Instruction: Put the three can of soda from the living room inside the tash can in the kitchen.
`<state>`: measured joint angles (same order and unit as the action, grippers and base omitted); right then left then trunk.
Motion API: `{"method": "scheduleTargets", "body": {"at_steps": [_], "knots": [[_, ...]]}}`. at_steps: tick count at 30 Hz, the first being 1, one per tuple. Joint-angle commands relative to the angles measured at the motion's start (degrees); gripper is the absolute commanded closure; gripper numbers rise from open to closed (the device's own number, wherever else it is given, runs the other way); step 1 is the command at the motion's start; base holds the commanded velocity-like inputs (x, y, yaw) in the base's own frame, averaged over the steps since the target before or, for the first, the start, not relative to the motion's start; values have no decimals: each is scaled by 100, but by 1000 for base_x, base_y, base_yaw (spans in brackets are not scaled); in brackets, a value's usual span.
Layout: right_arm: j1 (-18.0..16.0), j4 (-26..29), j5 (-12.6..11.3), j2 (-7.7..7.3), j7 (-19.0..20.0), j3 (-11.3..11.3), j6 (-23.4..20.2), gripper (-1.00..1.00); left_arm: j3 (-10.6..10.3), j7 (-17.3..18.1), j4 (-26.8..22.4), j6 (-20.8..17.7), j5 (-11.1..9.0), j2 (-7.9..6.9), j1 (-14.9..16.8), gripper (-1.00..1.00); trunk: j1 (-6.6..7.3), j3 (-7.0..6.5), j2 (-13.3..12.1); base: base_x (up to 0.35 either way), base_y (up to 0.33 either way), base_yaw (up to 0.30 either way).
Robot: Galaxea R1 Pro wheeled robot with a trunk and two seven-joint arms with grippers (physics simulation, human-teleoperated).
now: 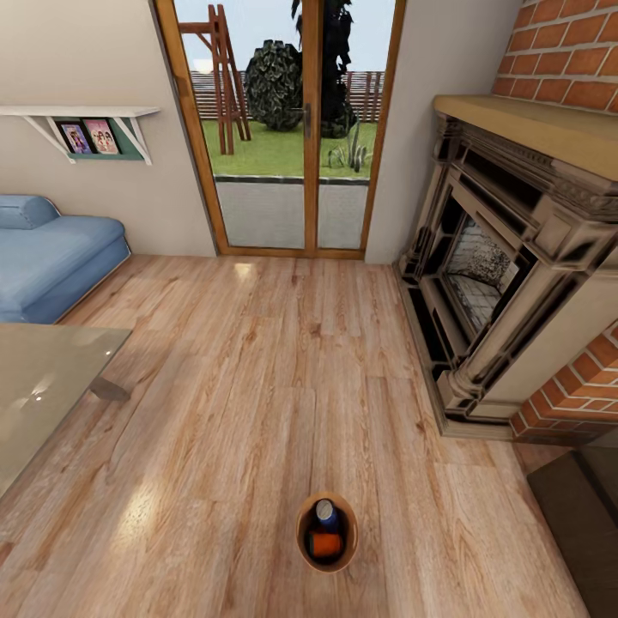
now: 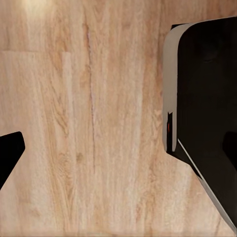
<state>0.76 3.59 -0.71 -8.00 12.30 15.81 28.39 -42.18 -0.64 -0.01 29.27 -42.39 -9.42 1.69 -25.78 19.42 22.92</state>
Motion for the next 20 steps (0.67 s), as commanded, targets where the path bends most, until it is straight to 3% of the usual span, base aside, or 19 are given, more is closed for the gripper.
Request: {"method": "scheduleTargets", "body": {"at_steps": [1, 20], "knots": [[1, 0, 0, 0, 0, 0, 0, -100, 0, 1, -2, 0, 0, 0, -1, -100, 0, 0, 0, 0, 0, 0], [3, -5, 0, 0, 0, -4, 0, -100, -1, 3, -8, 0, 2, 1, -2, -100, 0, 0, 0, 0, 0, 0]]}}
